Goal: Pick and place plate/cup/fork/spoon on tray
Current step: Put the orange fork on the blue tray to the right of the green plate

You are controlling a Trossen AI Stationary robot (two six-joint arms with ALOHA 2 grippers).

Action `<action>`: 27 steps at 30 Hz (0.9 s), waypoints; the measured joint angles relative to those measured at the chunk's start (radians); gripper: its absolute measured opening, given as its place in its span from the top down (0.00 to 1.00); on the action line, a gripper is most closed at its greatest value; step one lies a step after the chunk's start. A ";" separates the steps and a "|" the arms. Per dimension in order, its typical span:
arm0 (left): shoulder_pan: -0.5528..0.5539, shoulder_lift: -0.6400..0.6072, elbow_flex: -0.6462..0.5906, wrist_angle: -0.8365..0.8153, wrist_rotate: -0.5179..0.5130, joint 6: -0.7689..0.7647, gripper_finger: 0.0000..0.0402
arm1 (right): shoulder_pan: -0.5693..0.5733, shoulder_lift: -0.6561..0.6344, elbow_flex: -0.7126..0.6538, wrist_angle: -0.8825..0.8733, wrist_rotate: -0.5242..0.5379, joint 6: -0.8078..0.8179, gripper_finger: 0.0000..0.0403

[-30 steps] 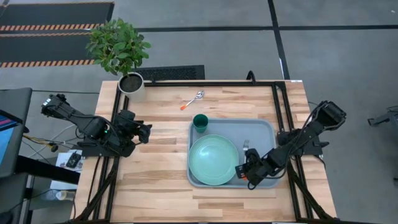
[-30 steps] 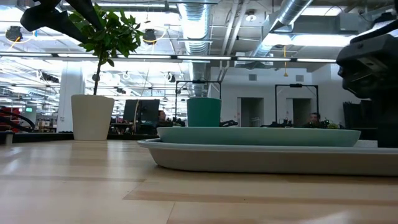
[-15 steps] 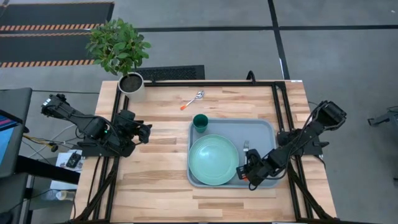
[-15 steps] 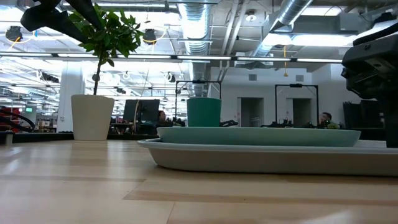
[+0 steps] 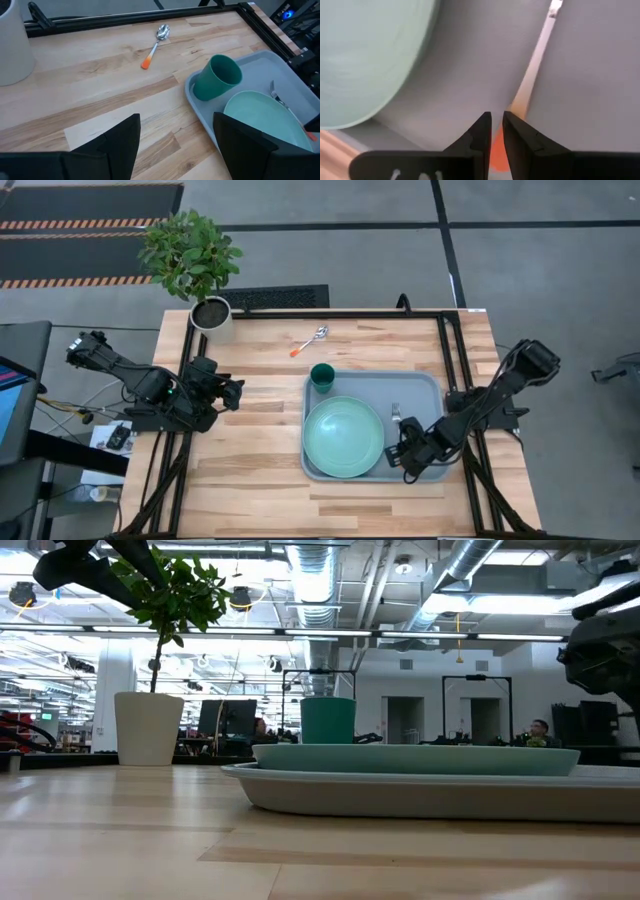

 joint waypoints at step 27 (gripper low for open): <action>0.000 0.000 0.000 0.000 0.012 -0.001 0.41 | 0.037 -0.062 0.037 -0.180 0.029 0.066 0.84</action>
